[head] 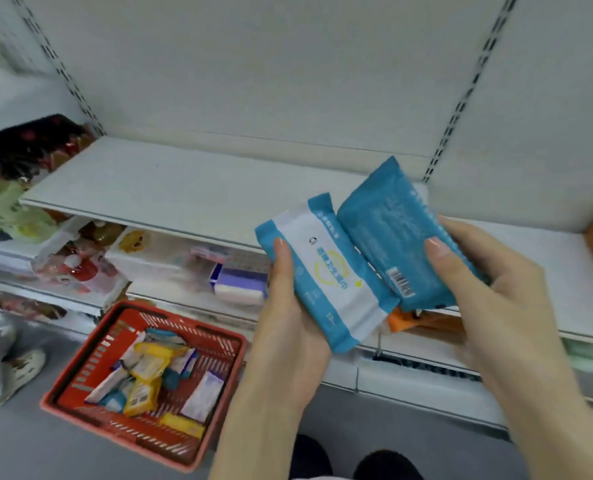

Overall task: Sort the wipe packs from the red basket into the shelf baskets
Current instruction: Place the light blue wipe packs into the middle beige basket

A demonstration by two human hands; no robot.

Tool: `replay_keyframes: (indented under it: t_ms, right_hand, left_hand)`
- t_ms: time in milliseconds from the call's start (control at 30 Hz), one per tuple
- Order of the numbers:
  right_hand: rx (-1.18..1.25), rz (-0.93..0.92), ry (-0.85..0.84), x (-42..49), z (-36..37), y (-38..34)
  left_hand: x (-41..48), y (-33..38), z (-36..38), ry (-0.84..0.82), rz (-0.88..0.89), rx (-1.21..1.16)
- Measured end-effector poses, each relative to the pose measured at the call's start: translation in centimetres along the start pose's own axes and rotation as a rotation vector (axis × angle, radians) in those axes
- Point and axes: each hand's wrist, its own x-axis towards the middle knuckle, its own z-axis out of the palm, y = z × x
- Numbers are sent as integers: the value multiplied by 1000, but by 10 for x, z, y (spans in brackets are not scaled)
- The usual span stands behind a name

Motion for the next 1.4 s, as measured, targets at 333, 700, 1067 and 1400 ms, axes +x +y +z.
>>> replay_keyframes:
  t_ms: [333,700,1067,1400]
  right_hand:
    - [-83,-44,30,-52,-188,0]
    - [-307,79,227,-94,-317,22]
    - [-17,289,507,-88,-412,29]
    - [45,332,579,-34,-510,54]
  left_hand:
    - [-2,-175,123,-248,-143,18]
    - [-11,-285,193,-323,-400,119]
    - [21,-360,252,-132,-553,262]
    - [104,-420,311,-364,-454,624]
